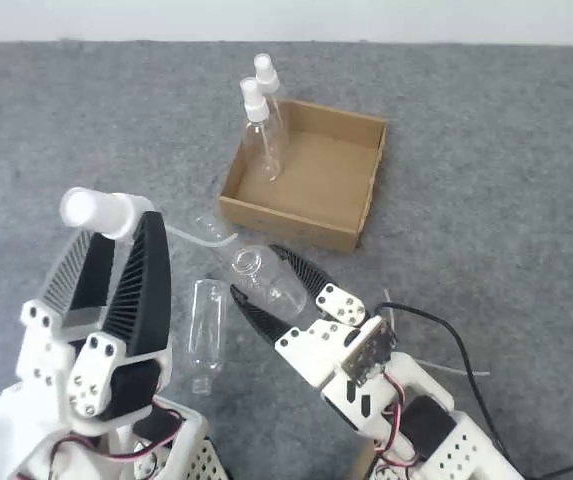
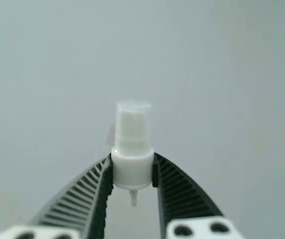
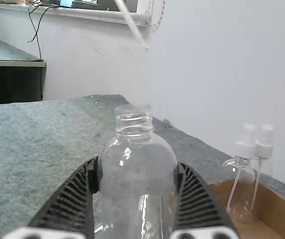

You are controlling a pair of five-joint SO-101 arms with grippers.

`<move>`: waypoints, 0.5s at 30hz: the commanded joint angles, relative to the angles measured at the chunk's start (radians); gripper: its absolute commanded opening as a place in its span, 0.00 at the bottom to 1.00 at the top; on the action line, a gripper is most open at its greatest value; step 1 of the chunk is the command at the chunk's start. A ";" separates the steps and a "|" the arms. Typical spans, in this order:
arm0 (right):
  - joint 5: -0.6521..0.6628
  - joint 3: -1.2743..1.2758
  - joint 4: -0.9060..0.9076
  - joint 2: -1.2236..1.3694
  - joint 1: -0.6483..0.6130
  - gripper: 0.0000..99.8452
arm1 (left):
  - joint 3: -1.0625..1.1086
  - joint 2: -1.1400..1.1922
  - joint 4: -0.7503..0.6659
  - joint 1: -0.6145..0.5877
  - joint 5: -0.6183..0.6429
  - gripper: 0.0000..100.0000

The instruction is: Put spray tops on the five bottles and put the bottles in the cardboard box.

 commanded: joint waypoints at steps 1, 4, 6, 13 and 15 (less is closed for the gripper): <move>0.038 0.023 -0.007 -0.012 -0.012 0.02 | -0.001 -0.017 0.044 0.002 -0.006 0.01; 0.043 0.023 -0.010 -0.015 -0.012 0.02 | 0.018 -0.017 0.048 0.002 -0.006 0.01; 0.044 0.023 -0.030 -0.013 -0.012 0.02 | 0.038 -0.017 0.048 0.006 -0.006 0.01; 0.044 0.023 -0.035 -0.013 -0.010 0.02 | 0.071 -0.018 0.054 0.008 -0.006 0.01; 0.044 0.023 -0.035 -0.013 -0.010 0.02 | 0.073 -0.018 0.055 0.008 -0.006 0.01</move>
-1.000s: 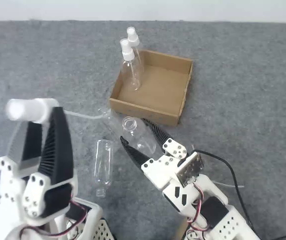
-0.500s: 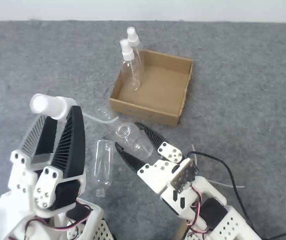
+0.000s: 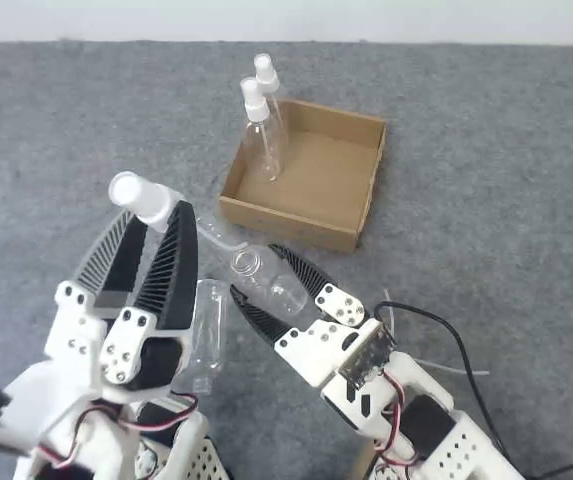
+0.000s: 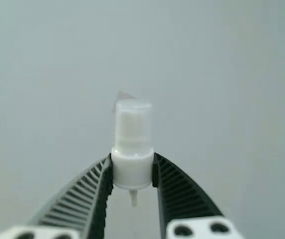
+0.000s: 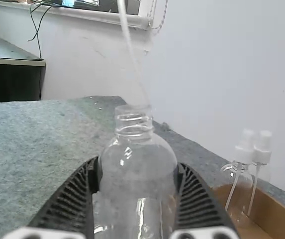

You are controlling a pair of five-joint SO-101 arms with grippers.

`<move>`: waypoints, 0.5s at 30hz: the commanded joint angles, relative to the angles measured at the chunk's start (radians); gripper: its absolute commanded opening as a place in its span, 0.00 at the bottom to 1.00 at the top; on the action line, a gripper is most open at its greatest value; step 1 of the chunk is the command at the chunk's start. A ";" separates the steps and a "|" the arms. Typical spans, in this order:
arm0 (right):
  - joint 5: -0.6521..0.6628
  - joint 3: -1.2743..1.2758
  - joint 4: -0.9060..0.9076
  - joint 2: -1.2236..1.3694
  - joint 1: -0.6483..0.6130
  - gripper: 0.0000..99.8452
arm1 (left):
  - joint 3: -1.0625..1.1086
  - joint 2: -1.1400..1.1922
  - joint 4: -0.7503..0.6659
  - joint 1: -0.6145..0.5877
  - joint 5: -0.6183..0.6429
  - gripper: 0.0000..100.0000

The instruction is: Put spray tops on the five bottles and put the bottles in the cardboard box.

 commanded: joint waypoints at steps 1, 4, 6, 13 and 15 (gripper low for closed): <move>0.017 0.023 -0.025 -0.013 -0.007 0.02 | -0.005 -0.018 0.023 0.005 -0.006 0.01; 0.017 0.023 -0.022 -0.013 -0.007 0.02 | -0.007 -0.018 0.041 0.005 -0.006 0.01; 0.017 0.023 -0.019 -0.013 -0.007 0.02 | -0.015 -0.018 0.040 0.000 -0.006 0.01; 0.017 0.023 -0.018 -0.012 -0.007 0.02 | -0.077 -0.018 0.025 -0.002 -0.006 0.01; 0.017 0.023 -0.018 -0.012 -0.007 0.02 | -0.081 -0.018 0.018 0.003 -0.006 0.01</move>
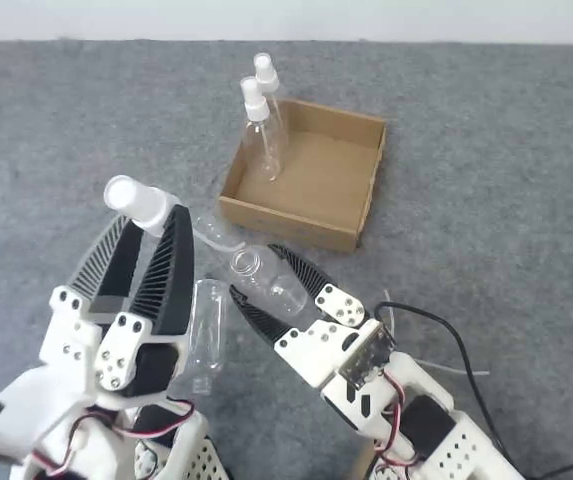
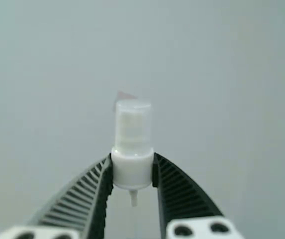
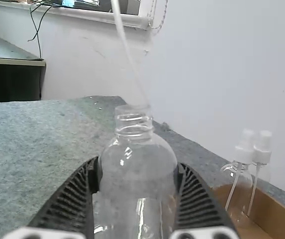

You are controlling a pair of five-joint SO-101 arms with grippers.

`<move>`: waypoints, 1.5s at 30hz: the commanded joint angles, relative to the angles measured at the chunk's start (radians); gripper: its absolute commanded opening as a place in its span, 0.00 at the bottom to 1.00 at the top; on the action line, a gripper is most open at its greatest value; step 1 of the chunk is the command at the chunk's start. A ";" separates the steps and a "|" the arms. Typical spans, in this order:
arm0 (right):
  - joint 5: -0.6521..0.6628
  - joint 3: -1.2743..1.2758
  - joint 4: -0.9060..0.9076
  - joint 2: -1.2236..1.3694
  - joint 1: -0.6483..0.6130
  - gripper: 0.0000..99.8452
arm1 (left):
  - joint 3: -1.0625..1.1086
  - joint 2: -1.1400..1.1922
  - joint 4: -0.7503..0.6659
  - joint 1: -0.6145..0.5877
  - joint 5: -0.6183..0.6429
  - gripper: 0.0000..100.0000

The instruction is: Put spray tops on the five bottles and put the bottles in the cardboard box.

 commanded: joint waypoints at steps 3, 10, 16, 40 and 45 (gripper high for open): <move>0.017 0.023 -0.016 -0.012 -0.007 0.02 | -0.082 -0.018 -0.011 0.005 -0.026 0.01; 0.017 0.023 -0.016 -0.012 -0.007 0.02 | -0.084 -0.018 0.057 0.005 -0.025 0.01; 0.017 0.023 -0.016 -0.012 -0.007 0.02 | -0.058 -0.018 0.061 0.006 -0.025 0.01; 0.017 0.023 0.019 -0.015 -0.002 0.02 | 0.145 -0.018 -0.055 0.075 -0.025 0.01; 0.017 0.023 0.019 -0.015 -0.001 0.02 | 0.153 -0.018 -0.055 0.077 -0.026 0.01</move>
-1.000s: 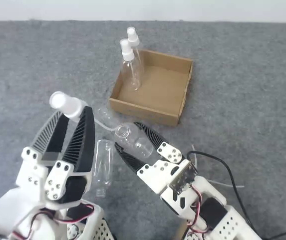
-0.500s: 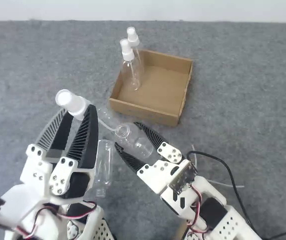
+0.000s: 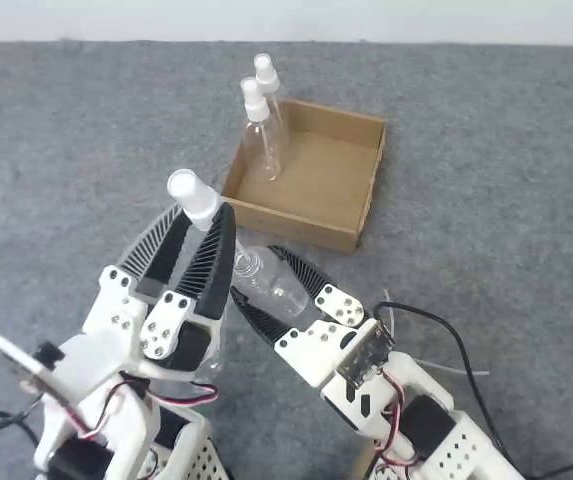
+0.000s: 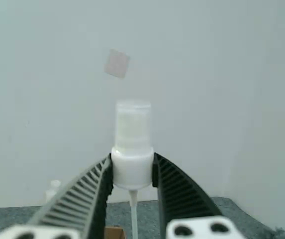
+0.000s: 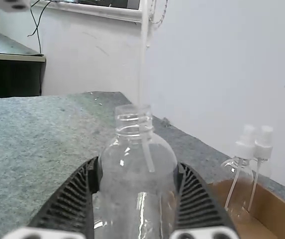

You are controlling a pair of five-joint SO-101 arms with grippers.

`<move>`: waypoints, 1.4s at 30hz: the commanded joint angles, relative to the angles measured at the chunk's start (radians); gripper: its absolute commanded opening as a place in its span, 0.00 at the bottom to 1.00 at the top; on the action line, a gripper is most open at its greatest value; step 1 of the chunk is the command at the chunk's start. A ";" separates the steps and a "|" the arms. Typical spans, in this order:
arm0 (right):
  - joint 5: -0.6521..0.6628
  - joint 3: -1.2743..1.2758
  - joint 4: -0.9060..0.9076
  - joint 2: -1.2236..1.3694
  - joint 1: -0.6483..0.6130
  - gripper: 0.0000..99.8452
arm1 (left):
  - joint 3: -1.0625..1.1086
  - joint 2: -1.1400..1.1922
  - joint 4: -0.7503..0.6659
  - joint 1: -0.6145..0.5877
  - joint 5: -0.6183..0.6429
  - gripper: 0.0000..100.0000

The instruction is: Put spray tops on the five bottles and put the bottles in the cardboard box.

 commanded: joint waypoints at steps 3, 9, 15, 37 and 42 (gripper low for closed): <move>0.017 0.023 0.001 -0.015 -0.001 0.02 | 0.024 -0.020 -0.034 0.005 -0.046 0.01; 0.018 0.023 0.002 -0.013 -0.001 0.02 | 0.087 -0.020 -0.018 0.006 -0.057 0.01; 0.018 0.023 0.001 -0.015 -0.001 0.02 | 0.117 -0.020 -0.014 0.000 -0.058 0.01; 0.018 0.023 0.061 -0.016 0.001 0.02 | 0.117 -0.020 0.074 -0.005 -0.112 0.01; 0.018 0.023 0.058 -0.016 0.001 0.02 | 0.114 -0.020 0.121 -0.005 -0.114 0.01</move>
